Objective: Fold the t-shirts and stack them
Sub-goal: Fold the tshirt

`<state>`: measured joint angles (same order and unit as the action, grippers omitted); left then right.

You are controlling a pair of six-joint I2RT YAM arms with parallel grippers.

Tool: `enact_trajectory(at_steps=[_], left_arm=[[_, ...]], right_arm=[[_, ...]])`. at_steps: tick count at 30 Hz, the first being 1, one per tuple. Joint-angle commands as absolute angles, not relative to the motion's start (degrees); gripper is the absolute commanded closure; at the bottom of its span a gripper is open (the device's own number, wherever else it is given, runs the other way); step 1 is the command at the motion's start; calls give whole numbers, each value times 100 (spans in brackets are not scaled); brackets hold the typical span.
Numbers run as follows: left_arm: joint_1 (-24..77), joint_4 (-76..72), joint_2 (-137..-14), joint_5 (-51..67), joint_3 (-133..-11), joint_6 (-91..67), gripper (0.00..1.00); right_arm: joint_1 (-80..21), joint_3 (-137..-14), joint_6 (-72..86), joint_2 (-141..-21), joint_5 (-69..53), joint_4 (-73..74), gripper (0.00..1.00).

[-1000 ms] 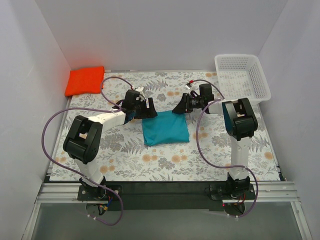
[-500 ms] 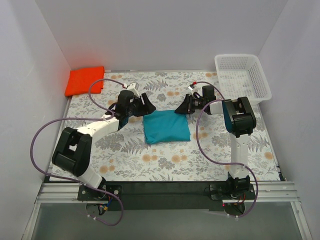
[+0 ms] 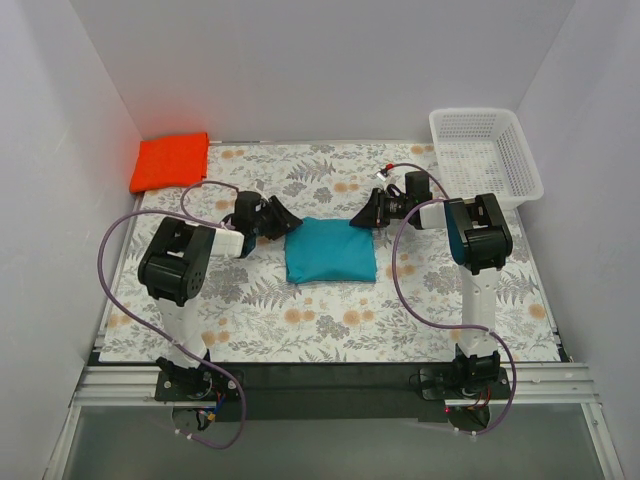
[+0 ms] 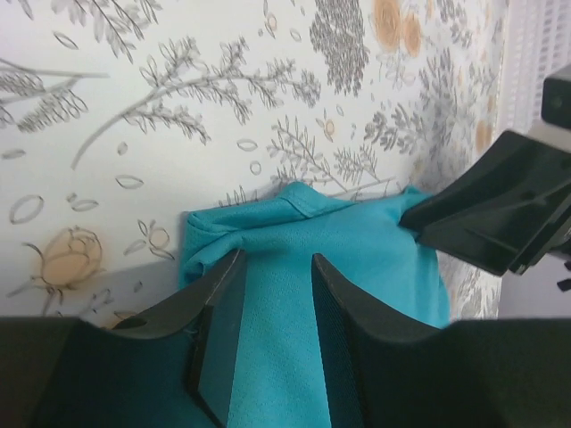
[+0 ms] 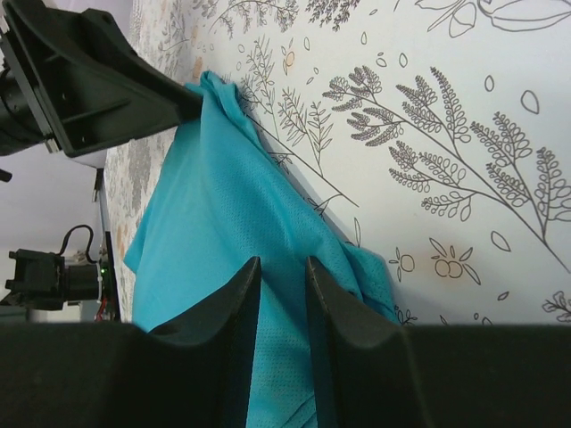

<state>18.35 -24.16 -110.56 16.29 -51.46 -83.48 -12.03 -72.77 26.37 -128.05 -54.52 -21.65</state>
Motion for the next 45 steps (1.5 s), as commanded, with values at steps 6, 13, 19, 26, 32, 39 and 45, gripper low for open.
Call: enact_trajectory(at_steps=[6,13,19,26,32,39,45], left_arm=[[1494,-2059,-10776,1363,-5159,-8623,53],[1529,-1336,-9494,1362,-5353,-8350,25],[1880,-1072,-8579,1669,-5047,-8489,26],[2215,-1160,-8621,1802,-4028,-8858,45],[2215,-1021,-8894,1574,-3543,-9280,57],[2109,-239,-8377,933,-3428,-9124,64],[2170,211,-7410,940,-3647,-8825,45]], right_arm=[[-950,-7242,2434,-12719,-5370,-2197,66],[-949,-6997,2786,-11638,-5318,-2215,65],[-1124,-6452,2953,-10671,-5264,-2276,64],[-1450,-5529,3146,-10512,-4931,-2740,65],[-1433,-5063,3129,-11082,-4694,-3085,66],[-1160,-4878,3023,-10997,-4781,-3067,68],[-1178,-4694,3374,-10074,-5115,-3006,67]])
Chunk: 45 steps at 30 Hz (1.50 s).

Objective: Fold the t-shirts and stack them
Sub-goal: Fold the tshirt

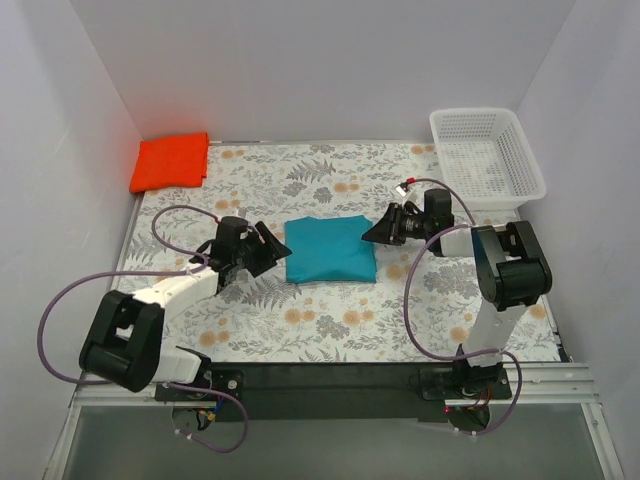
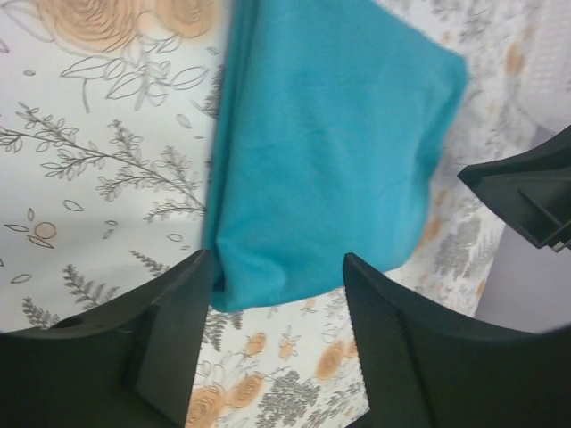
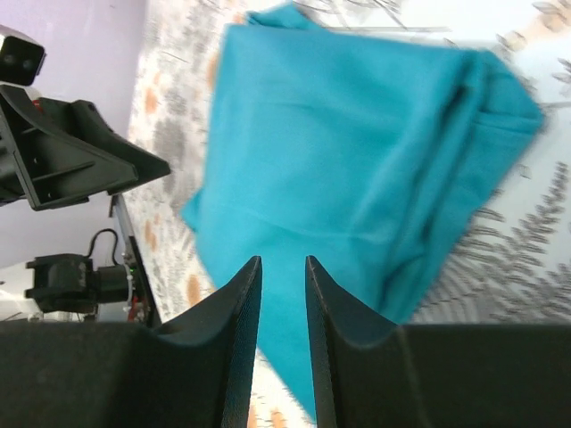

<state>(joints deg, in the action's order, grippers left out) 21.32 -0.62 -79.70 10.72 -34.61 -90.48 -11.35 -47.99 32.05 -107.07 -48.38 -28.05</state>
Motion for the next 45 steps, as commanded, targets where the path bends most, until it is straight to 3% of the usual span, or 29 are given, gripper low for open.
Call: enact_trajectory(at_steps=[1,3,6,13,17,25,28,33,37,40,45], left_arm=[[2206,194,-7226,975,-3674,-8781,39],[2390,89,-7128,1089,-3770,-8622,36],[2636,-237,-7285,1423,-3806,-8648,39],[2795,-844,-8313,1626,-3560,-8983,69],[2786,-756,-8551,1231,-3323,-9088,81],[2654,-54,-7842,633,-2874,-9404,86],[2654,403,-7254,563,-3049,-9229,73],[2646,1185,-6408,89,-3559,-8703,36],[2619,1607,-5951,-447,-3893,-7850,17],[2619,1872,-5775,-957,-3999,-7357,9],[2619,1855,-5485,-1476,-3754,-7058,9]], right_arm=[[-1195,-4641,3401,-9968,-5211,-3006,67],[-1300,-4405,3445,-9696,-5256,-3015,67],[-1397,-4132,3393,-9554,-5335,-3032,67],[-1389,-3297,2954,-9949,-5317,-3252,69],[-1161,-3094,2673,-10282,-5309,-3322,72],[-817,-2971,2759,-10012,-5545,-3296,72],[-1028,-3137,3110,-9511,-5537,-3270,71],[-1932,-3646,3656,-9079,-5151,-3287,71],[-2609,-4331,4042,-9316,-4537,-3409,69],[-2953,-4613,4297,-9930,-4413,-3873,68],[-3076,-4781,5220,-11380,-4447,-5052,68]])
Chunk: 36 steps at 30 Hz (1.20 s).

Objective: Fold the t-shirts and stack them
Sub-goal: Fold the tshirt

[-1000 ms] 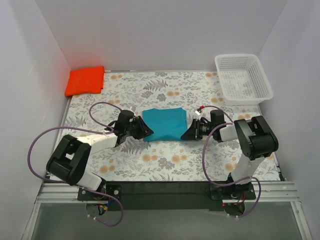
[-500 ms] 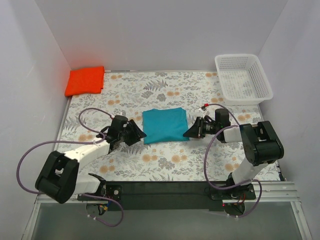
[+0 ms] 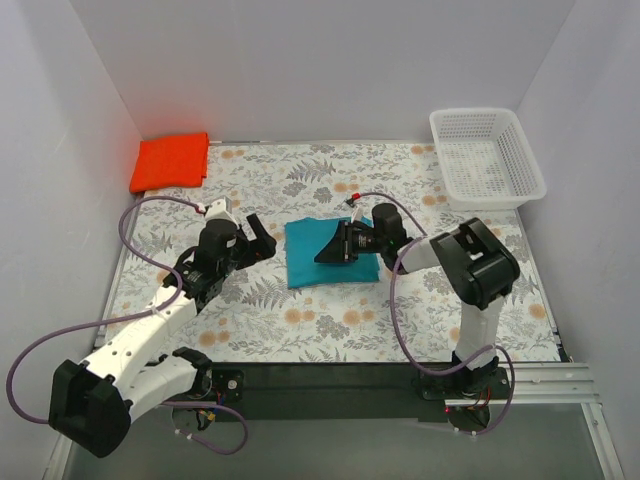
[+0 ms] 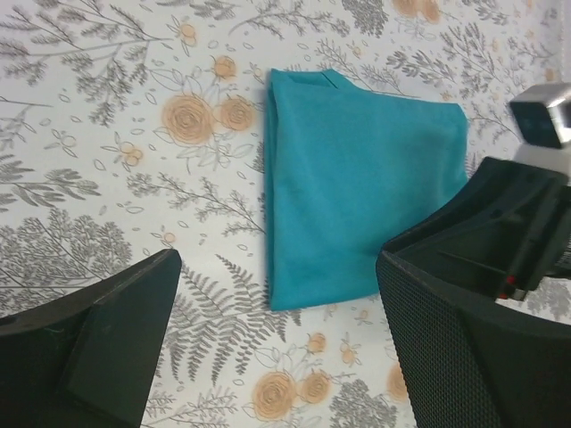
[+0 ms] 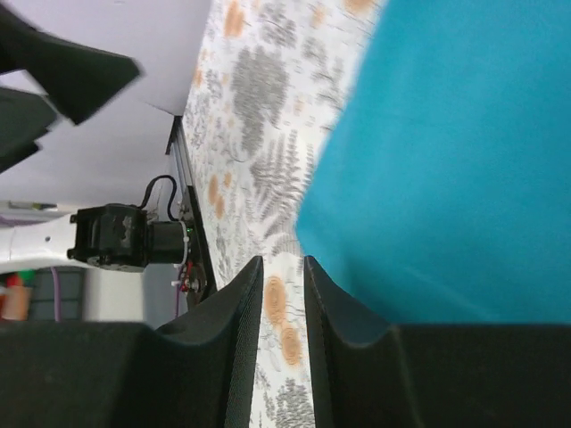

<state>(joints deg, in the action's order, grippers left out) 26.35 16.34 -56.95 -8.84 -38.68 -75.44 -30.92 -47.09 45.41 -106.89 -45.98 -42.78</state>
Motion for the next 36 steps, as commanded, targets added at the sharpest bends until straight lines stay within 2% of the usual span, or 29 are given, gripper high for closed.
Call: enact_trajectory(at_steps=[1,3,7,15,20,31,36], left_arm=[[2610,1802,-5441,-1511,-3562,-7049,9],[2610,1714,-5475,-1512,-3594,-7014,9],[2619,1670,-5546,-1529,-3656,-6996,9],[2610,1679,-5599,-1424,-3691,-7022,9],[2610,1617,-5607,-1205,-3683,-7163,9],[2566,1538,-5783,-1107,-3735,-7163,10],[2558,1547,-5757,-1099,-3709,-7163,10]], right_arm=[[-3085,-4764,5351,-11582,-4491,-5228,69],[-3085,-4615,5747,-12048,-4509,-5887,69],[-3085,-4474,5810,-12261,-4447,-6082,69],[-2927,-4631,5248,-11005,-4386,-5074,69],[-2339,-4948,5159,-10837,-4482,-4939,69],[-1574,-5502,4878,-12197,-4456,-4931,69],[-1459,-5449,4782,-12279,-4324,-4896,69]])
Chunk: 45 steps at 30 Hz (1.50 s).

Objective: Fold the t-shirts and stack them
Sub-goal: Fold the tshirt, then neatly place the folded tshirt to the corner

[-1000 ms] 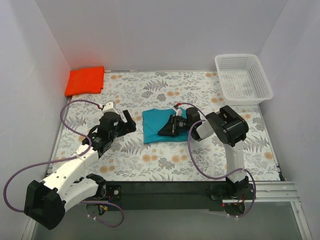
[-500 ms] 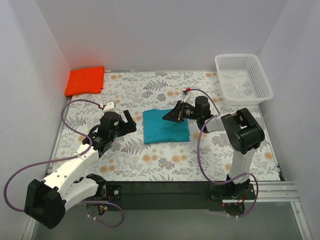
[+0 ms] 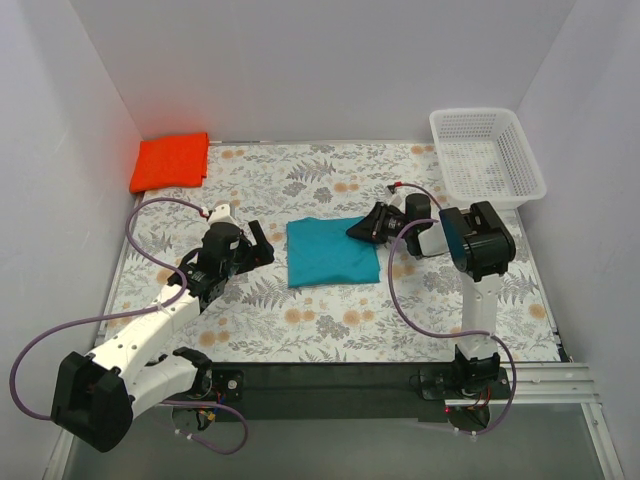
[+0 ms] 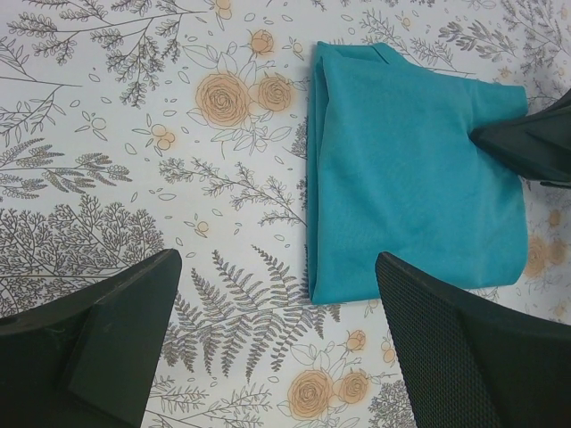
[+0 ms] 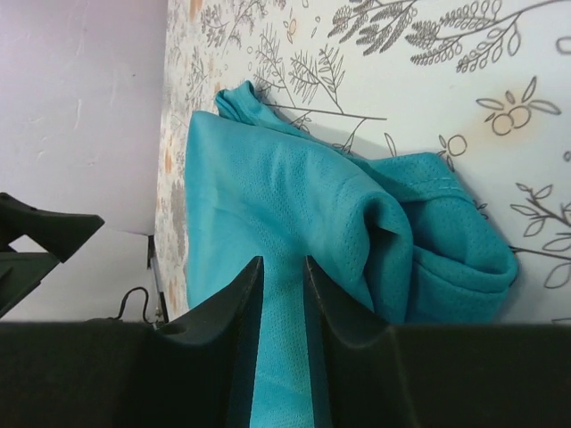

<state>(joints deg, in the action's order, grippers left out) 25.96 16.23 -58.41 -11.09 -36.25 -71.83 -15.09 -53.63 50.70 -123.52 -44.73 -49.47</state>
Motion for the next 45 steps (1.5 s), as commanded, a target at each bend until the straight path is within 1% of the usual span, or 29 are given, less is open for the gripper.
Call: enact_trajectory(at_steps=[1,3,5,6,7,8,10,11,12,14,15,16,21,24,27,28,35,41,43,45], left_arm=[[2566,1538,-5748,-1107,-3718,-7163,10],[2558,1547,-5722,-1107,-3700,-7172,10],[2566,1538,-5713,-1090,-3709,-7181,10],[2566,1538,-5704,-1090,-3709,-7189,10],[2566,1547,-5713,-1090,-3709,-7207,10],[2558,1547,-5704,-1107,-3718,-7207,10],[2549,1573,-5687,-1151,-3700,-7233,9],[2531,1582,-5669,-1177,-3700,-7268,9],[2523,1626,-5660,-1265,-3700,-7312,9],[2444,1784,-5686,-1423,-3709,-7488,8],[2391,1854,-5713,-1580,-3718,-7549,8],[2269,2002,-5730,-1643,-3761,-7619,7],[1636,2285,-6046,-1618,-3841,-7954,4],[1363,2391,-6310,-1468,-3937,-7998,3],[1178,2417,-6477,-1179,-3938,-8033,2],[1152,2426,-6495,-1126,-3938,-8042,2],[1046,2399,-6486,-967,-3885,-8060,2],[993,2391,-6565,-818,-3885,-8077,2],[967,2356,-6592,-721,-3893,-8068,2],[958,2338,-6644,-651,-3885,-8033,2]], right_arm=[[-1459,-5414,4686,-12104,-4350,-4869,69],[-1477,-5432,4440,-11814,-4333,-4605,68],[-1573,-5563,3720,-11287,-4228,-3678,67],[-1625,-5616,3457,-11085,-3984,-3335,66],[-1765,-5668,3150,-10700,-3825,-2557,64],[-1854,-5808,2633,-10531,-3658,-2183,63],[-2170,-5967,2103,-10110,-3122,-1437,59],[-2301,-6133,1605,-10012,-2929,-780,57],[-2442,-6222,1391,-9932,-2544,-425,53],[-2916,-6345,987,-9791,-2199,381,49],[-3092,-6441,689,-9765,-1780,569,45],[-3433,-6477,572,-9747,-1601,719,44],[-4428,-6706,387,-9826,-706,1308,39],[-5157,-7109,282,-10142,-292,1598,38],[-5535,-7794,176,-10704,147,1977,38],[-5624,-8057,132,-10931,245,2091,38],[-6073,-8753,35,-11671,781,2390,39],[-6214,-8771,18,-11979,1212,2434,43],[-6223,-8745,18,-12058,1309,2435,45],[-6223,-8728,18,-12128,1353,2443,49]])
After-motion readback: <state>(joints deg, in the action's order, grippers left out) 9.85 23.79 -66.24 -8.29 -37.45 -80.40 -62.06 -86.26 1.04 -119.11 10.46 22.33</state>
